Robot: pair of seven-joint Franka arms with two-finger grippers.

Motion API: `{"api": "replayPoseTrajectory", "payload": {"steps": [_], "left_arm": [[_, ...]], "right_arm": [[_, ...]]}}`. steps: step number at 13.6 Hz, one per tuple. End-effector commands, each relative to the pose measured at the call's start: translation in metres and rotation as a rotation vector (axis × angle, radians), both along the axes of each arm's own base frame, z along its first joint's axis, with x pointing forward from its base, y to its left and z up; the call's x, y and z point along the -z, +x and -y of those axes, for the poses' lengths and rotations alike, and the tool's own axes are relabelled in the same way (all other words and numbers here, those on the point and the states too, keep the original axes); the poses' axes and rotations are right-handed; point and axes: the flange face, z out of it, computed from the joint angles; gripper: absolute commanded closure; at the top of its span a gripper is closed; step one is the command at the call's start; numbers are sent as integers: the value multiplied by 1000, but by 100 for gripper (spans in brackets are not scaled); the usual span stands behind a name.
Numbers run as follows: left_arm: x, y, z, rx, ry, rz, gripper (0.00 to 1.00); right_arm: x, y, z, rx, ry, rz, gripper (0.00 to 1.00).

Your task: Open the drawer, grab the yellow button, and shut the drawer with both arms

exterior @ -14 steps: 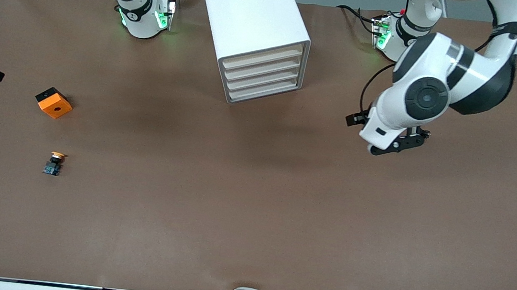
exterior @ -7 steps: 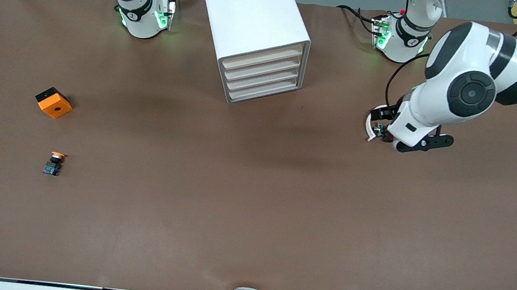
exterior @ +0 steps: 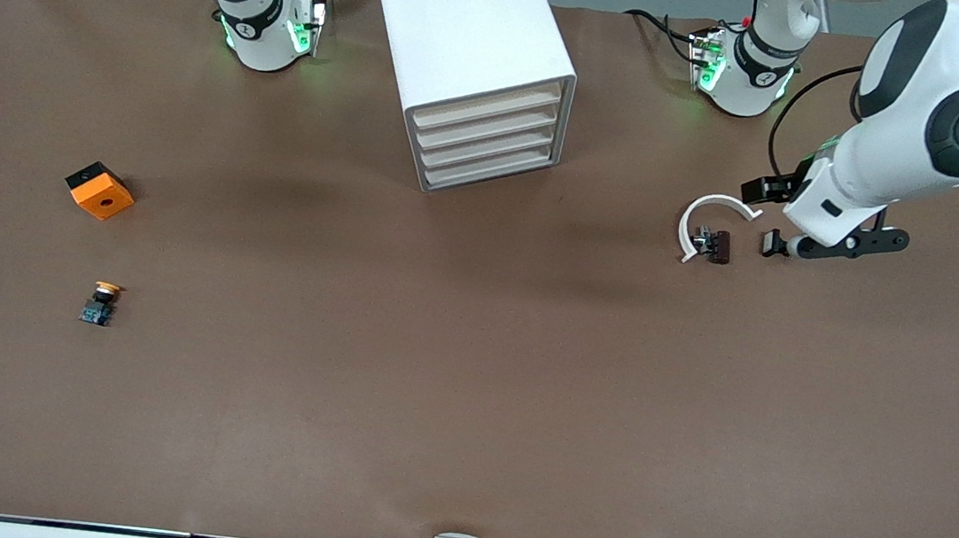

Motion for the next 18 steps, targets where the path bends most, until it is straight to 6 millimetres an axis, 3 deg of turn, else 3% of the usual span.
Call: {"api": "replayPoseTrajectory", "payload": {"steps": [1,4,5,6,9,12,15,18], "left_arm": [[-6,-20,-18,11,-29,69,0],[-9,-14,-46,19,-56,141,0],[-12,-8,-67,7,-71,172,0],[-14,-4,-75,15,-81,193,0],[-18,7,-82,16,-84,256,0],[-49,22,-86,10,-88,337,0],[-85,29,-91,38,-85,401,0],[-115,24,-91,64,-86,387,0]], "right_arm": [[-7,-5,3,-86,-13,20,0],[-8,-5,2,-117,-11,21,0],[-8,-5,1,-120,-11,19,0],[-8,-5,0,-123,-11,19,0],[-10,-6,0,-166,-6,20,0],[-23,-5,-12,-167,-16,42,0],[-22,-8,-11,-153,-4,24,0],[-21,-9,-13,-151,5,18,0]]}}
